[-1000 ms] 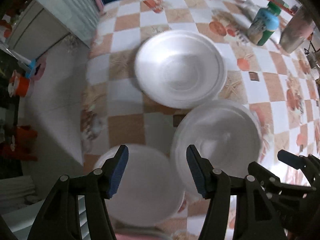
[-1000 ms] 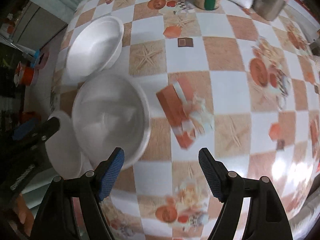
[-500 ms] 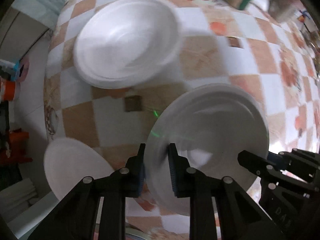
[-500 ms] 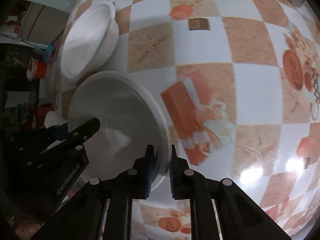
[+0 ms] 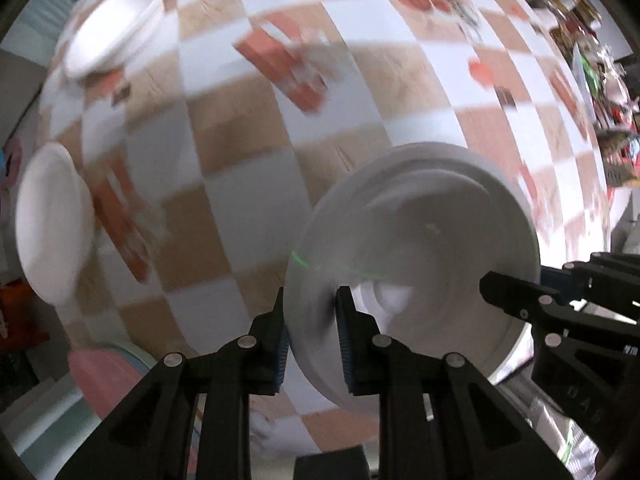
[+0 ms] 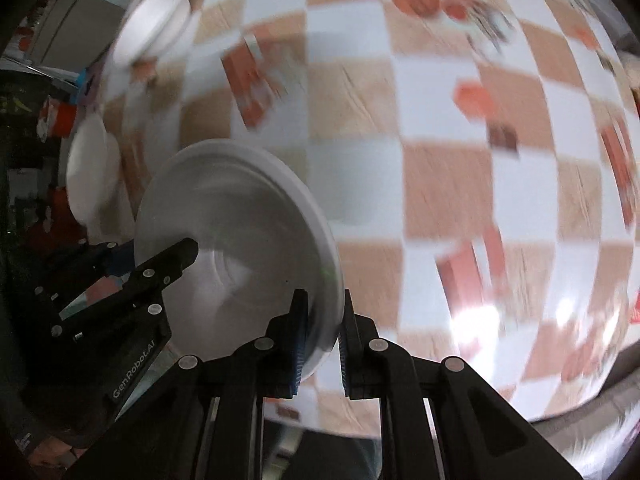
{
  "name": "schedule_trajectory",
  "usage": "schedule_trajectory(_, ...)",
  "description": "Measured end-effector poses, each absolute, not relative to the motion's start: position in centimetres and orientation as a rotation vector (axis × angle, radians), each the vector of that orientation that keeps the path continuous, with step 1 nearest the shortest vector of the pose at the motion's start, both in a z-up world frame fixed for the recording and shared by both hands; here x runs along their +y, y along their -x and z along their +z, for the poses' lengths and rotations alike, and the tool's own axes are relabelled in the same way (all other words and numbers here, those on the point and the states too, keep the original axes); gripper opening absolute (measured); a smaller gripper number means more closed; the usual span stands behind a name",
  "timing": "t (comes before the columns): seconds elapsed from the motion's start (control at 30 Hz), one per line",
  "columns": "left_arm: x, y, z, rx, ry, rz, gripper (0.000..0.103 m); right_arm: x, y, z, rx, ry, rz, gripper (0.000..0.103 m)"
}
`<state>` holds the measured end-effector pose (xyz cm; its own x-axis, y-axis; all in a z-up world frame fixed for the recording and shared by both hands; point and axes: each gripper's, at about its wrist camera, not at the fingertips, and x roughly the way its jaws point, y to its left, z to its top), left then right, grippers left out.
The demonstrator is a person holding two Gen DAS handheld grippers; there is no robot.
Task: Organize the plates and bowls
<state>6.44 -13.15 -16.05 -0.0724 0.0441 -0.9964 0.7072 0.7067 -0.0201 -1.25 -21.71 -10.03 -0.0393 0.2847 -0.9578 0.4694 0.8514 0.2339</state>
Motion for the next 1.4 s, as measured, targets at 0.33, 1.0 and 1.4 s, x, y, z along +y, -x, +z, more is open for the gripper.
schedule_trajectory(0.33,-6.4,-6.1,-12.1,1.505,-0.604,-0.681,0.06,-23.3,3.6,-8.4,1.629,-0.463,-0.291,0.072)
schedule_trajectory(1.0,7.3,-26.2,-14.4,1.42,-0.396,-0.07,0.065,-9.1,-17.3,-9.4,1.539,-0.484,-0.026,0.072)
schedule_trajectory(1.4,6.7,-26.5,-19.0,1.517,-0.324,-0.148,0.026,-5.6,-20.0,-13.9,1.567,-0.548,0.066,0.023)
